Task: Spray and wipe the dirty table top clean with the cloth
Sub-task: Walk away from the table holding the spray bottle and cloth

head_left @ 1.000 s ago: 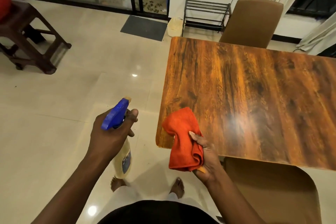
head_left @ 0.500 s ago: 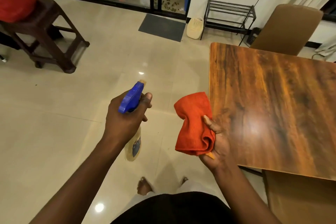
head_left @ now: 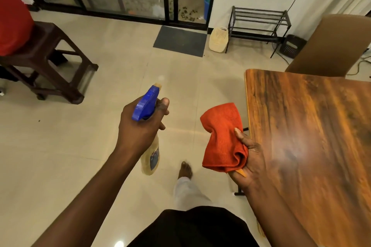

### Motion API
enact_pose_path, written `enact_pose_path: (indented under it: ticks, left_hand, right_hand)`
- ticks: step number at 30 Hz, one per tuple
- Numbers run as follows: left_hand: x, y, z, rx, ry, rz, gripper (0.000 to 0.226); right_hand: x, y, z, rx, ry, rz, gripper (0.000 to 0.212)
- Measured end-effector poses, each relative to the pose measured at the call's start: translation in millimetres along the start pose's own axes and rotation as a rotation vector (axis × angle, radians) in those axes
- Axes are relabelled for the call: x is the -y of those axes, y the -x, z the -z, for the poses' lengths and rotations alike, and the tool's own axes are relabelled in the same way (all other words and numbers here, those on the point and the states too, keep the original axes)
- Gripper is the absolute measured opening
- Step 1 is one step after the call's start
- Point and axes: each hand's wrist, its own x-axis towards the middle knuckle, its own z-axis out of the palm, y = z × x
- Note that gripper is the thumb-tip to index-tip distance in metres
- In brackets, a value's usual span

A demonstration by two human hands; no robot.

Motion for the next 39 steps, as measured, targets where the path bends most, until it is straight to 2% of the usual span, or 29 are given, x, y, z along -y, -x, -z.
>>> enact_pose_path:
  ticks: [2,6,12,19,23,28,32,36,39]
  left_hand:
    - [-5,-36,-12,0.006,-0.016,0.008,0.008]
    - [-25,-115,-42,-0.006,-0.026,0.033,0.019]
    - [-51,-224,-88,0.021,-0.011,0.026,0.02]
    - [-73,-378,-153,0.109,0.023,0.005,0.031]
    - [-92,-471,-193,0.207,0.009,-0.024,0.022]
    - [-122,-575,-252,0.328,0.004,-0.045,0.045]
    - [-138,-646,-306,0.39,0.016,-0.056,0.022]
    - [-154,-713,-370,0.411,-0.018,-0.045,0.023]
    - [-164,-753,-411,0.391,-0.006,-0.026,0.019]
  right_hand:
    - [16,-27,-23,0.008,-0.015,-0.002,0.051]
    - [58,-83,-65,-0.009,-0.038,-0.013,0.042]
    - [121,-162,-126,0.022,-0.047,0.014,0.051]
    - [197,-268,-191,-0.027,-0.078,0.068,0.056]
    - [242,-319,-232,-0.093,-0.153,0.114,0.058]
    - [299,-375,-263,-0.138,-0.241,0.2,0.065]
    - [348,-415,-264,-0.176,-0.316,0.265,0.065]
    - [412,-466,-263,-0.143,-0.356,0.288,0.055]
    - [457,-502,-267,-0.179,-0.347,0.293,0.054]
